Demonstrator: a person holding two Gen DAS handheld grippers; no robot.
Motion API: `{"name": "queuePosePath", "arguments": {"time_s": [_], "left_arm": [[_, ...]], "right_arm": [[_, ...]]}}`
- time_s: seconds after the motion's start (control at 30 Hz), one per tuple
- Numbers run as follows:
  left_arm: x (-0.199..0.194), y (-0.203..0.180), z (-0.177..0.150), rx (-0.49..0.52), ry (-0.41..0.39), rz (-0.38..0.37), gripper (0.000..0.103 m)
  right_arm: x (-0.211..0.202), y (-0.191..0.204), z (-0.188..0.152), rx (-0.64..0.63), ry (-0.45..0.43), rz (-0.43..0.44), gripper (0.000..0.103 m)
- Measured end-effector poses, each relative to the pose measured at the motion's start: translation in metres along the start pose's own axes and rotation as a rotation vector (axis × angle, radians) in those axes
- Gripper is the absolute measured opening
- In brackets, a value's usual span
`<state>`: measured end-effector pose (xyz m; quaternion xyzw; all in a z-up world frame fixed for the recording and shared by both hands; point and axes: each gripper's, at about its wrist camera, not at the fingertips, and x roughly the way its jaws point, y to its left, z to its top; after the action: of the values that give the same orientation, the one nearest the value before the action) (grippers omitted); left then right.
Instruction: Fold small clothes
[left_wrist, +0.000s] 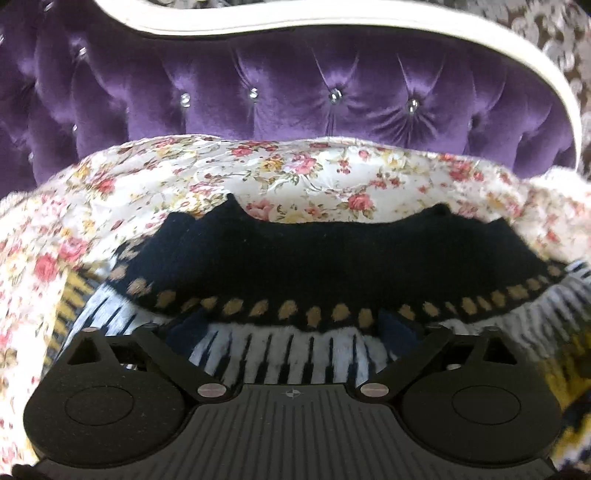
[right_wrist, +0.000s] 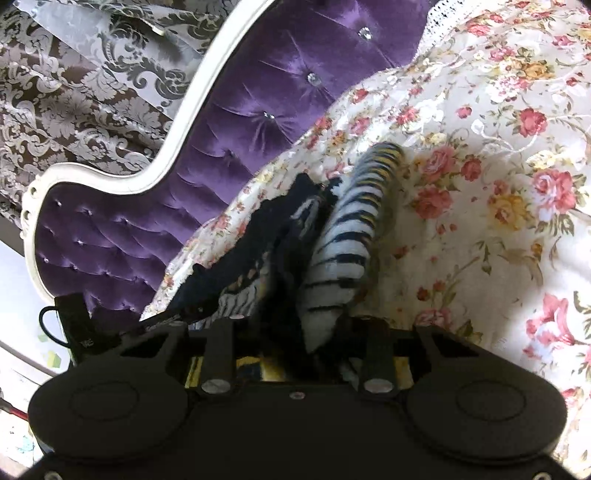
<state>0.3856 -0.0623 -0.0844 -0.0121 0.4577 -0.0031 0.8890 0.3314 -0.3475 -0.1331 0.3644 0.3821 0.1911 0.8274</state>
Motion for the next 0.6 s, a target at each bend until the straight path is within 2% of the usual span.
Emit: {"name": "queuePosePath", "arguments": {"time_s": [0.1, 0.3, 0.4, 0.53, 0.6], "left_arm": [[-0.022, 0.008, -0.011, -0.022, -0.011, -0.052, 0.093], [-0.058, 0.015, -0.056, 0.052, -0.02, -0.096, 0.093], [-0.063, 0.017, -0.077, 0.077, -0.019, -0.069, 0.093], [-0.065, 0.004, -0.098, 0.175, -0.059, -0.022, 0.095], [-0.064, 0.006, -0.101, 0.155, -0.074, -0.025, 0.096]], "right_arm": [[-0.003, 0.004, 0.0, -0.01, -0.009, 0.008, 0.043], [-0.003, 0.009, -0.001, -0.014, -0.021, 0.004, 0.043], [-0.004, 0.01, -0.002, -0.018, -0.026, 0.002, 0.043], [-0.005, 0.012, -0.004, -0.038, -0.031, -0.005, 0.043], [-0.005, 0.014, -0.004, -0.045, -0.034, -0.01, 0.043]]}}
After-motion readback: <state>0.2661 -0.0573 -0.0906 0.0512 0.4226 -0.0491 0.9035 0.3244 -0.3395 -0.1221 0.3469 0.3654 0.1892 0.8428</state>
